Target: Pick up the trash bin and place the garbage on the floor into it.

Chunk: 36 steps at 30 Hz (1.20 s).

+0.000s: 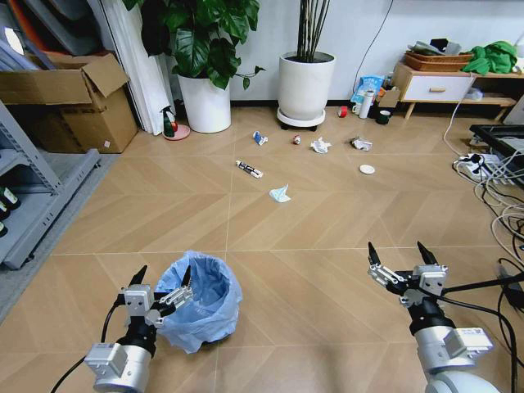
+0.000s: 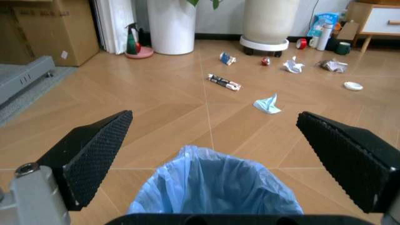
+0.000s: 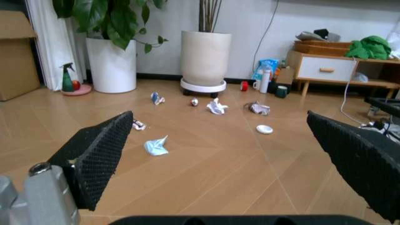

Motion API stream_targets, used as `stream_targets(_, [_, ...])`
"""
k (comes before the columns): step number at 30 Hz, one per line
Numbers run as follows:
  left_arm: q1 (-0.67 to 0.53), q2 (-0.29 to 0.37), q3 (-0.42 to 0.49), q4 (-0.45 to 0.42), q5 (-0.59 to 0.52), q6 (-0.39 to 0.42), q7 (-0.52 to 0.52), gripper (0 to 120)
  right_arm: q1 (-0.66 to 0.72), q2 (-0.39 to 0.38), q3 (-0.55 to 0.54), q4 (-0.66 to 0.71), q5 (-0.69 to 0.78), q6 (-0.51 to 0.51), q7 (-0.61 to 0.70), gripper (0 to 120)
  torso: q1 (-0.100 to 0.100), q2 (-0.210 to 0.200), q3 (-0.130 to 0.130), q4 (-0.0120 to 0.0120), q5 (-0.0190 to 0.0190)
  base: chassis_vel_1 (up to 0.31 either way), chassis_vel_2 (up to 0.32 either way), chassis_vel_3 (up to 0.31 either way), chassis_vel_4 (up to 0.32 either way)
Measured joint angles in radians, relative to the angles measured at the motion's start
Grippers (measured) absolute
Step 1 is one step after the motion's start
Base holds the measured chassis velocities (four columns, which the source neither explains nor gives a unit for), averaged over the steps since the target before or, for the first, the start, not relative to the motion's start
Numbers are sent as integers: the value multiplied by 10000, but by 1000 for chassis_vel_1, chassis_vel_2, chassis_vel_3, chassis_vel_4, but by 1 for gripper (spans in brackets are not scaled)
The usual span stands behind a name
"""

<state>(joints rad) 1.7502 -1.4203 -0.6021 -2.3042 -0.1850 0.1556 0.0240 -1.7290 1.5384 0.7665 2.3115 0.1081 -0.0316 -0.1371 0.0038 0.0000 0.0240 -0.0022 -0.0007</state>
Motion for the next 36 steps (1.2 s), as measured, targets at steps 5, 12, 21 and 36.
stream_targets(5, [-537, 281, 1, 285, -228, 365, -103, 100, 64, -68, -24, -56, 0, -60, -34, 100, 0, 0, 0, -1, 0, 0, 0, 0, 0])
stream_targets(12, [-1525, 1365, 190, 1049, -1375, 1378, -690, 100, 290, -255, -68, -167, 13, -289, -36, 100, 0, 0, 0, -2, -1, 0, 0, 0, 0])
stream_targets(21, [-2292, 2928, 186, 1870, -3176, 3183, -1420, 100, 492, -538, -195, -363, 89, -486, -19, 100, 1, 0, 0, 1, -6, 0, 0, 0, 0])
stream_targets(36, [-3856, 4418, 1131, 3468, -5534, 4985, -2293, 100, 376, -347, -119, -688, 85, -288, -34, 100, 1, -1, 0, 0, -2, 0, 0, 0, 0])
